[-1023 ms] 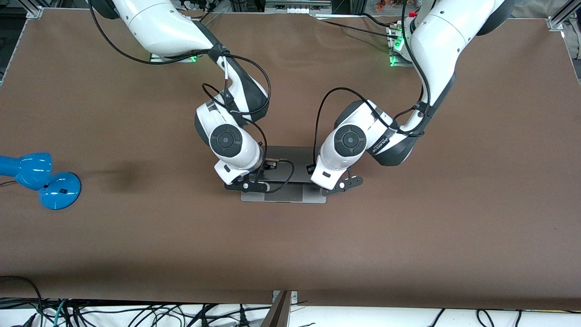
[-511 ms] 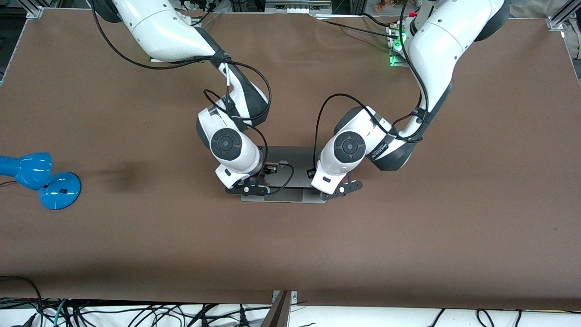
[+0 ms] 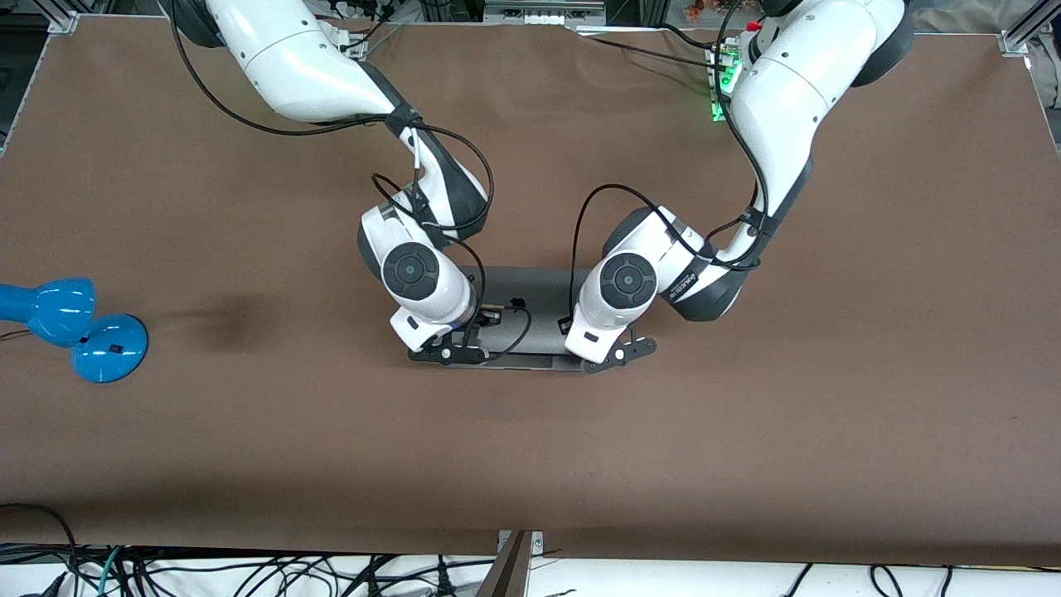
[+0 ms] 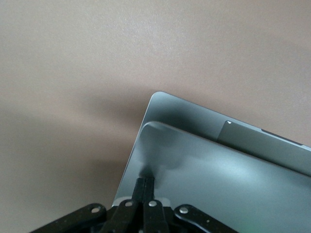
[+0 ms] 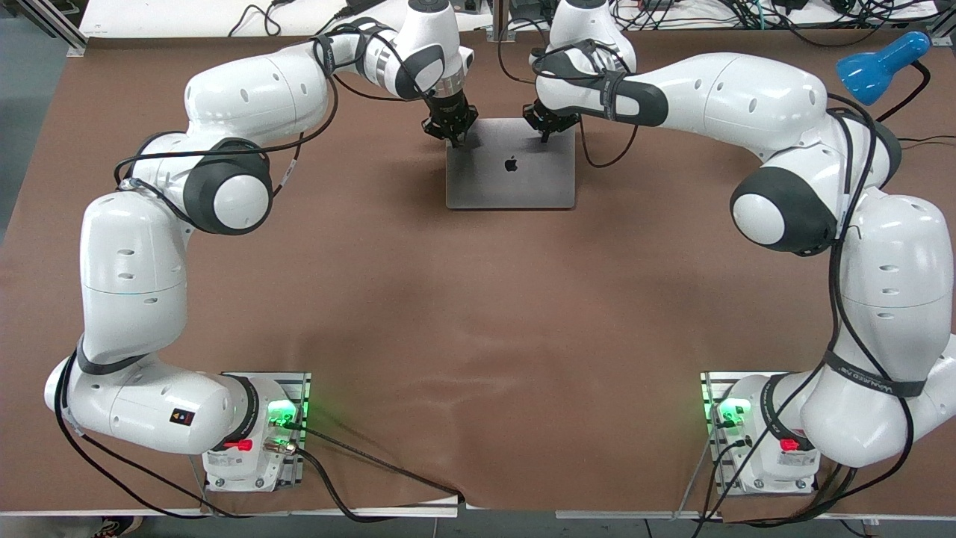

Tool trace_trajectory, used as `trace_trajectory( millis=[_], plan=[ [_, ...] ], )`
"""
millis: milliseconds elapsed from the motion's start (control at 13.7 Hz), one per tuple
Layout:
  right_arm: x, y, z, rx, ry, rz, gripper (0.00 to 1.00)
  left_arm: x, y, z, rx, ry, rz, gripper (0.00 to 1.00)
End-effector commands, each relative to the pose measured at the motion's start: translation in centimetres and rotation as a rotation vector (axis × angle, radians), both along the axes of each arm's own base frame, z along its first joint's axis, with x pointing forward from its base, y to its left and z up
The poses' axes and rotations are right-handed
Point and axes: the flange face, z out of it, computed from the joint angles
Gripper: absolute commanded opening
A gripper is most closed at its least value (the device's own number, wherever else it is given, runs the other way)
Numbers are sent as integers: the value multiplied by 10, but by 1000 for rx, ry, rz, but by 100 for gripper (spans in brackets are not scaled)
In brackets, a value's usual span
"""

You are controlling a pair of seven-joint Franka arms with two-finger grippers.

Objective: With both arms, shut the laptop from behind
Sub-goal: 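Press the lowered screen flat onto the keyboard with both grippers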

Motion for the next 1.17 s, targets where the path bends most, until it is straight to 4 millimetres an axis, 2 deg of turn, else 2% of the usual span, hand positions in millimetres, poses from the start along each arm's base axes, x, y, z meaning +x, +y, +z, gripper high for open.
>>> trace_trajectory(
  millis=[0,219,511,950,1096],
  plan=[
    [1,2,-14,-6,-21,19,0,5,-11,-15,32,-38,-9,0],
    [3,0,-18,-7,-25,18,0,8,-10,-29,29,-38,-5,0],
    [5,-3,-25,-6,-36,33,0,5,-14,-39,36,-43,-12,0],
    [7,-3,-56,-8,-71,42,0,2,-17,-55,46,-46,-18,0],
    [8,-3,-59,-8,-74,42,0,1,-16,-61,51,-42,-20,0]
  ],
)
